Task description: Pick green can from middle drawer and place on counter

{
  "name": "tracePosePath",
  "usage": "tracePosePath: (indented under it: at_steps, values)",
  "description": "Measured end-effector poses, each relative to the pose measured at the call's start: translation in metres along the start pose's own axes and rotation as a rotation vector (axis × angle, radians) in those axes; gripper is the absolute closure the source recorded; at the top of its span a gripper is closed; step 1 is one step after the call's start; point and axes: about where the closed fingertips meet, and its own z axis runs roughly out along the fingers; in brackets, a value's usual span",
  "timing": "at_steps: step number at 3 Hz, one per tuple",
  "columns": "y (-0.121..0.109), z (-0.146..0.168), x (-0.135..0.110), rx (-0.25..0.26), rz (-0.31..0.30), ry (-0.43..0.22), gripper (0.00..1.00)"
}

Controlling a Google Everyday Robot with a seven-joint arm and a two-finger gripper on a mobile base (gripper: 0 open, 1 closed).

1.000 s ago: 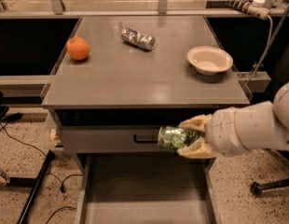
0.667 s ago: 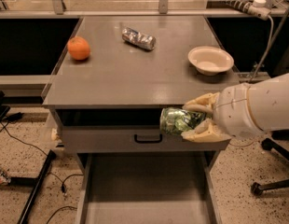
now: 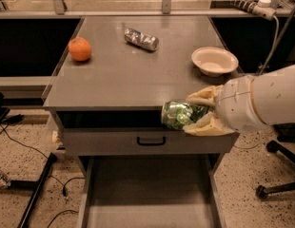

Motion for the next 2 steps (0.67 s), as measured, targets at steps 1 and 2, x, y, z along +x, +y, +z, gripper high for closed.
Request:
tracePosePath:
  at_steps: [1,2]
  values:
    - [-0.040,-0.002,-0.020,0.053,-0.039,-0.070,1.00]
    - [-0.094,0.004,-0.041,0.110,-0.057,-0.175,1.00]
